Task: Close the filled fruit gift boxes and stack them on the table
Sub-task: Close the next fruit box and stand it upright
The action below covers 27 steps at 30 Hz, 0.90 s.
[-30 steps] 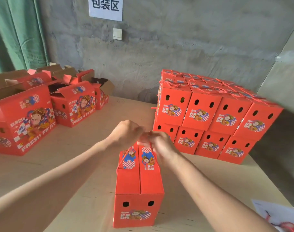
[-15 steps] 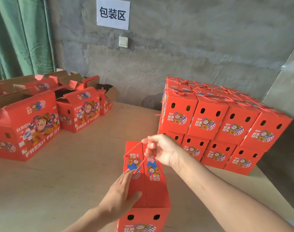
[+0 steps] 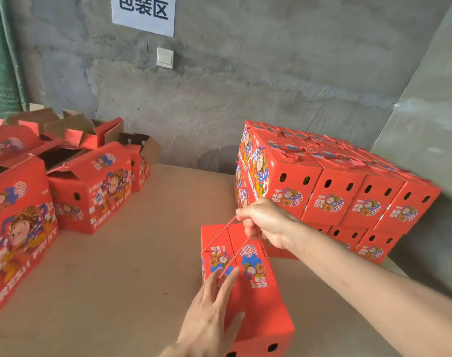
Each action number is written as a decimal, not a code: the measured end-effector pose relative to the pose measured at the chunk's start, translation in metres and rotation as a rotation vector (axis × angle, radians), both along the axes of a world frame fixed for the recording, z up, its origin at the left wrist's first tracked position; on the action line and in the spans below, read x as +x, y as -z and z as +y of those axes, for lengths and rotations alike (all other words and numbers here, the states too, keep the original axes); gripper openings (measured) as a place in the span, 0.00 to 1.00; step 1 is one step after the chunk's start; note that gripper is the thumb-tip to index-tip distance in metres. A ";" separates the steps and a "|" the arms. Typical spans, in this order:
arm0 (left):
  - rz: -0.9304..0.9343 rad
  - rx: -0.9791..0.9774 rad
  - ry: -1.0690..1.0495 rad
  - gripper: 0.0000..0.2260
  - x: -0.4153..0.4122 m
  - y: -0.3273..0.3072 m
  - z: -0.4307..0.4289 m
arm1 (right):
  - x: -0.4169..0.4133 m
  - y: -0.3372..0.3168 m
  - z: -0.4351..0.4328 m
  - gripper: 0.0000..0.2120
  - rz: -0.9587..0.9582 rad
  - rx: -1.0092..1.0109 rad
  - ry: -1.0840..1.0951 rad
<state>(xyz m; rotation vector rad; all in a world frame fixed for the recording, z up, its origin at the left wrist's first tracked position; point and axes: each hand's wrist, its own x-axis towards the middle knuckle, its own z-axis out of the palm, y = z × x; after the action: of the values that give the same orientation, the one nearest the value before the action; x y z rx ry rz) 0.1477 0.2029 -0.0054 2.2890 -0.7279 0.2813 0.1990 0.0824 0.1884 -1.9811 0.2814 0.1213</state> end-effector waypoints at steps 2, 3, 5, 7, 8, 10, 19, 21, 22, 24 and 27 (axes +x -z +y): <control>-0.023 0.004 0.037 0.29 0.042 0.000 0.012 | 0.024 -0.004 0.009 0.11 0.004 -0.035 0.070; -0.029 0.010 0.054 0.25 0.062 -0.002 0.016 | 0.036 -0.006 0.012 0.11 0.010 -0.058 0.100; -0.025 0.064 0.081 0.23 0.100 -0.006 0.023 | 0.061 -0.010 0.018 0.11 0.019 -0.112 0.148; -0.055 0.093 0.083 0.24 0.135 -0.005 0.026 | 0.086 -0.016 0.025 0.10 0.011 -0.162 0.179; -0.058 0.094 0.074 0.24 0.151 -0.006 0.025 | 0.100 -0.019 0.027 0.09 -0.005 -0.180 0.188; -0.031 0.081 0.054 0.25 0.181 -0.011 0.021 | 0.128 -0.027 0.031 0.09 -0.043 -0.211 0.204; 0.006 0.170 -0.027 0.25 0.303 0.002 -0.031 | 0.237 -0.006 -0.009 0.10 -0.142 -0.582 0.193; 0.118 0.129 -0.131 0.22 0.320 0.007 -0.044 | 0.247 0.025 -0.026 0.11 -0.081 -0.722 0.157; 0.141 0.125 -0.149 0.21 0.327 0.007 -0.050 | 0.247 0.044 -0.034 0.06 -0.069 -0.782 0.139; 0.051 0.151 -0.128 0.20 0.333 0.008 -0.057 | 0.238 0.092 -0.051 0.22 -0.102 -0.921 0.067; -0.203 -0.007 0.016 0.12 0.330 0.016 -0.047 | 0.221 0.160 -0.066 0.35 -0.184 -1.143 -0.192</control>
<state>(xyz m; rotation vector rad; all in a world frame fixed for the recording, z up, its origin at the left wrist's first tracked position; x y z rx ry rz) 0.4773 0.1557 -0.0210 2.2687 -0.8453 0.5138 0.4196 0.0167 0.0286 -3.1292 0.0114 -0.1405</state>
